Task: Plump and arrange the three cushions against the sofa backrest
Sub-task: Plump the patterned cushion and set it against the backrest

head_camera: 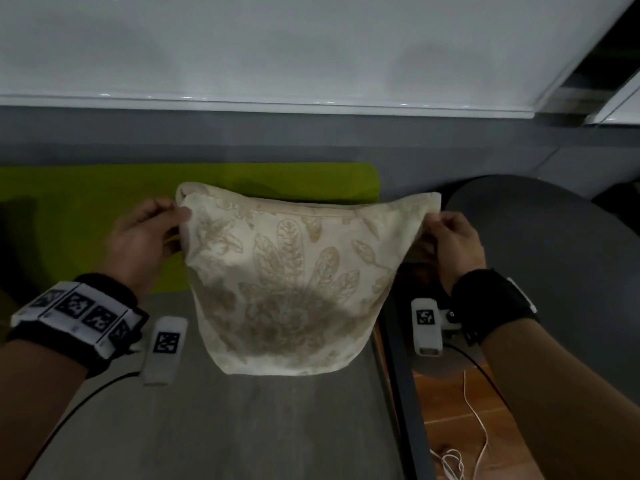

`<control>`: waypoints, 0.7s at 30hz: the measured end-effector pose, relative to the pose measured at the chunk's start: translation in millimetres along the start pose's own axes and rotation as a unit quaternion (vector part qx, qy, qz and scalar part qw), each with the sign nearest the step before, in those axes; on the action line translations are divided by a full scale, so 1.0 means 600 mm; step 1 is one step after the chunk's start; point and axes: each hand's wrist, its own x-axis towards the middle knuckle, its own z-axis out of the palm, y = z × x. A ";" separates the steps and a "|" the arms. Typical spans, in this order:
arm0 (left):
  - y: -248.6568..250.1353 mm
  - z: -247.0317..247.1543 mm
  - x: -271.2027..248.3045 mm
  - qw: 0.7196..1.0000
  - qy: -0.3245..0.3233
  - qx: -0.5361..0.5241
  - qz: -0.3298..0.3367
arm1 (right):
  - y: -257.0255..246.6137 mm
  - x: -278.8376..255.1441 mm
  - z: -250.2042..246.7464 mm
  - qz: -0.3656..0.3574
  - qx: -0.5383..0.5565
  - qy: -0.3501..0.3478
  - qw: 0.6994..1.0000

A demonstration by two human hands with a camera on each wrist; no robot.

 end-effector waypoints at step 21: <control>0.030 -0.027 0.004 0.911 0.061 0.367 0.180 | 0.016 -0.014 0.020 0.031 0.072 0.032 0.996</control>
